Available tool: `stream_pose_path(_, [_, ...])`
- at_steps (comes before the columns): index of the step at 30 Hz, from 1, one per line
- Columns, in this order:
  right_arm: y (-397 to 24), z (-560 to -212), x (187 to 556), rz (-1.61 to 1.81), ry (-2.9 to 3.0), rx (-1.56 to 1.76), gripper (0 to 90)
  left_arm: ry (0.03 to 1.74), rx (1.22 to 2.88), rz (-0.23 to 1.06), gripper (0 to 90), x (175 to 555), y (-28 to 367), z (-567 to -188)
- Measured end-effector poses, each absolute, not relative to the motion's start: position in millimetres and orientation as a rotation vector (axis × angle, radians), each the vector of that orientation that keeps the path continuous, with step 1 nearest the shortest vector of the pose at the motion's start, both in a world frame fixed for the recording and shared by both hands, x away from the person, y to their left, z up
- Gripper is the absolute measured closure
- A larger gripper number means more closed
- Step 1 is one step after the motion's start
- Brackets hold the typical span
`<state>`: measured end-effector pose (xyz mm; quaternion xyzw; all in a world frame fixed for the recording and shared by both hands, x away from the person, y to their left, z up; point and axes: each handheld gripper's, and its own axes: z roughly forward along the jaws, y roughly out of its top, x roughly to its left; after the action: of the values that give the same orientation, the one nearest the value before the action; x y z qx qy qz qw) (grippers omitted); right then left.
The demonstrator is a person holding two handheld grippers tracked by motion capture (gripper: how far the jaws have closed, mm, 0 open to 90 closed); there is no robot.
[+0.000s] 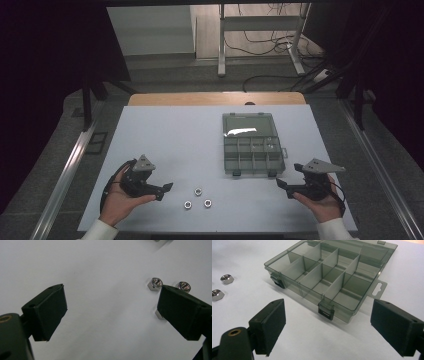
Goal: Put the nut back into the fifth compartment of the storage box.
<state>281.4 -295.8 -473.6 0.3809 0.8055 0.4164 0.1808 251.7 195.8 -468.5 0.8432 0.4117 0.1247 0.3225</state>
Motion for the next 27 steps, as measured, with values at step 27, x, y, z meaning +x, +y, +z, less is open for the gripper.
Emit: stream_pose_path(27, [-293.5, -476.6, 280.7, 1.151, 2.291, 1.069, 13.1, 0.971, 2.379, 0.249, 12.1, 272.9, 144.7, -475.1])
